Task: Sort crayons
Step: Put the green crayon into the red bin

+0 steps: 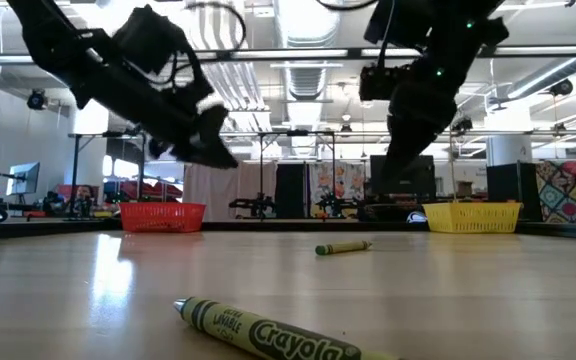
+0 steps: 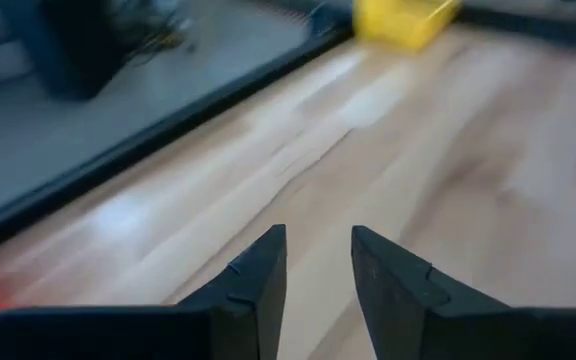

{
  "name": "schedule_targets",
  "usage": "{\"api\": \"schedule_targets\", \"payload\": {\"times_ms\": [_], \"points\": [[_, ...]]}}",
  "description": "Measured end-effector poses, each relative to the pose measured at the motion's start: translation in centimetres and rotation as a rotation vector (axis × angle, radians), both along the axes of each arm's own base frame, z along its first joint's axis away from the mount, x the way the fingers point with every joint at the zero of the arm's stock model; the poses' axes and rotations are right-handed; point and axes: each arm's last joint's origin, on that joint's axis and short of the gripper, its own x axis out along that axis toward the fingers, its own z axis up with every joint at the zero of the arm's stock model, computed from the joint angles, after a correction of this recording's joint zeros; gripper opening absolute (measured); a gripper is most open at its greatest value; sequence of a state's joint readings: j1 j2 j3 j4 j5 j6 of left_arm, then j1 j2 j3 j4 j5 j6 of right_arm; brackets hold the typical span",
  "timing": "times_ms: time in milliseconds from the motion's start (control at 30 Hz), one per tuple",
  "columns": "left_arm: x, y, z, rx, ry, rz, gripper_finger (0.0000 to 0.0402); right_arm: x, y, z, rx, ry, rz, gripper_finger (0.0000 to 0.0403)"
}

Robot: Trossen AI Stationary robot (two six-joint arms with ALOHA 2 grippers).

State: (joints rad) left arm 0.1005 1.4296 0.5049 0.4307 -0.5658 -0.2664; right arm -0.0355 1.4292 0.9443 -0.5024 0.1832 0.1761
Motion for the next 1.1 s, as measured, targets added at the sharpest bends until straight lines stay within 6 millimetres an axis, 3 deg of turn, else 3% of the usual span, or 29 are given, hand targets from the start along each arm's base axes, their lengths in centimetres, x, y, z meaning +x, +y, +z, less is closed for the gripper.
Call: {"api": "schedule_targets", "payload": {"times_ms": [233,367,567,667,767,967,1100], "points": [[0.0,-0.9,1.7,0.081,-0.233,-0.347,0.0079,1.4,2.9,-0.8,0.022,-0.072,0.060,0.0096],[-0.1,-1.3,1.2,0.092,-0.337,-0.469,0.0077,2.1,4.3,-1.6,0.040,-0.101,0.075,0.0096],[0.5,-1.9,-0.7,0.050,-0.295,-0.508,0.0077,3.2,7.4,-4.2,0.068,-0.094,0.129,0.0096],[1.2,-2.8,-0.5,0.020,-0.329,-0.537,0.0077,3.5,9.1,-5.3,0.068,-0.044,0.169,0.0096],[1.6,-3.7,0.5,0.018,-0.381,-0.563,0.0077,4.1,10.3,-4.9,0.068,0.019,0.180,0.0096],[0.3,-4.4,1.5,0.014,-0.403,-0.582,0.0077,5.4,11.8,-2.6,0.050,0.065,0.223,0.0096],[-1.2,-4.8,2.3,0.013,-0.446,-0.585,0.0077,5.0,11.9,-3.6,0.036,0.115,0.238,0.0096]]}}
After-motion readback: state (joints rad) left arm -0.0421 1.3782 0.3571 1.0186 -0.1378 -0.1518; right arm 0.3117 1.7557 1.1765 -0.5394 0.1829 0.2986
